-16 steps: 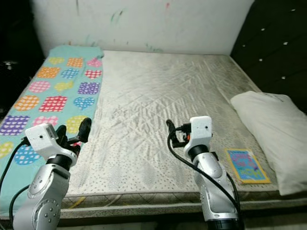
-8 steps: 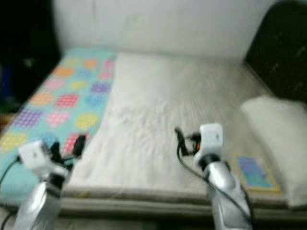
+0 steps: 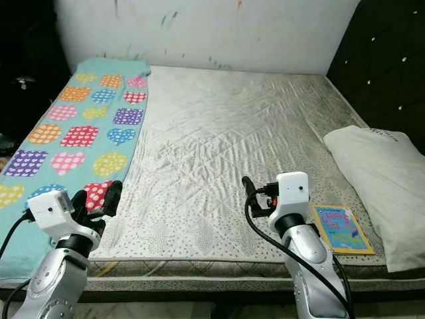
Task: Clean up the room
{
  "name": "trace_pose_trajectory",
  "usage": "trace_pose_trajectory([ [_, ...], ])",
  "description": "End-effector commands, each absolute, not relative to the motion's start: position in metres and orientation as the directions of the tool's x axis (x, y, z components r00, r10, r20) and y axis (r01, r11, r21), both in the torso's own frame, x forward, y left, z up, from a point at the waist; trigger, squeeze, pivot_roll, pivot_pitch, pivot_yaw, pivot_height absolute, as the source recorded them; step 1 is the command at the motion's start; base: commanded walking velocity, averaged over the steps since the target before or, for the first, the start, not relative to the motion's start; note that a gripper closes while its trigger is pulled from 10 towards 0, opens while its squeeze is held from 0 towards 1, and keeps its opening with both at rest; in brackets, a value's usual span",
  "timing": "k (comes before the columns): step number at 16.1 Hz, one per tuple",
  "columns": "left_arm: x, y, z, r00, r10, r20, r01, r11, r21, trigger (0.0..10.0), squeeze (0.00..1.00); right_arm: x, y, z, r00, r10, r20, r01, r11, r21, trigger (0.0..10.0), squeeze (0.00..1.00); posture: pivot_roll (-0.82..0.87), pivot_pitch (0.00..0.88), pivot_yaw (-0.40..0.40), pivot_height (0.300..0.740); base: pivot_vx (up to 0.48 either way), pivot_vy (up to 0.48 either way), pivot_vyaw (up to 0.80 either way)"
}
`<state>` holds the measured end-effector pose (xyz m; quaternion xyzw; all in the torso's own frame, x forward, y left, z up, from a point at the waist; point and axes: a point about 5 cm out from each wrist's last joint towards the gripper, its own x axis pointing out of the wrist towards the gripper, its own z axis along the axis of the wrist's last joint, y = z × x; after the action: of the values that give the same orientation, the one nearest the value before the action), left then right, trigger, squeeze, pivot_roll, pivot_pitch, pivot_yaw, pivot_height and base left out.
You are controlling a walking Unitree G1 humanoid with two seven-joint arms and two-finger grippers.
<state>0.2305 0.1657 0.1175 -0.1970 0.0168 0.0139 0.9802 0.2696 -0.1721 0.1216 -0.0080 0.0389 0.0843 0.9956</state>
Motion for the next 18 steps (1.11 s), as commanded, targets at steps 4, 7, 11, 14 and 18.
trace_pose_trajectory([
  [4,0.2311,0.1622,0.1199,1.0,-0.006,-0.017,-0.001,0.923,-0.385,10.0,0.0,0.2689,-0.1725,0.123,0.981,0.177,-0.083,-0.18,0.984,-0.019,10.0,0.0,-0.04,0.027,-0.064,0.74,0.0,0.0,0.0],
  [7,0.2312,0.1617,0.1194,1.0,-0.011,-0.018,0.003,0.923,-0.385,10.0,0.0,0.2693,-0.1719,0.1224,0.98,0.178,-0.085,-0.181,0.983,-0.021,10.0,0.0,-0.04,0.027,-0.064,0.74,0.278,0.0,0.0],
  [11,0.232,0.1622,0.1152,0.999,0.008,-0.054,-0.027,0.925,-0.38,10.0,0.0,0.2685,-0.1722,0.1208,0.979,0.181,-0.092,-0.184,0.983,-0.024,10.0,0.0,-0.04,0.032,-0.064,0.74,0.142,0.0,0.0],
  [14,0.2319,0.1639,0.1136,0.998,0.021,-0.066,-0.046,0.919,-0.391,10.0,0.0,0.2683,-0.172,0.1204,0.978,0.188,-0.095,-0.191,0.981,-0.031,10.0,0.0,-0.04,0.032,-0.068,0.74,0.0,0.0,0.0],
  [18,0.2324,0.1634,0.1139,0.998,0.015,-0.058,-0.037,0.916,-0.4,10.0,0.0,0.2688,-0.1718,0.1195,0.977,0.191,-0.098,-0.196,0.98,-0.038,10.0,0.0,-0.04,0.028,-0.068,0.74,0.0,0.43,0.0],
])
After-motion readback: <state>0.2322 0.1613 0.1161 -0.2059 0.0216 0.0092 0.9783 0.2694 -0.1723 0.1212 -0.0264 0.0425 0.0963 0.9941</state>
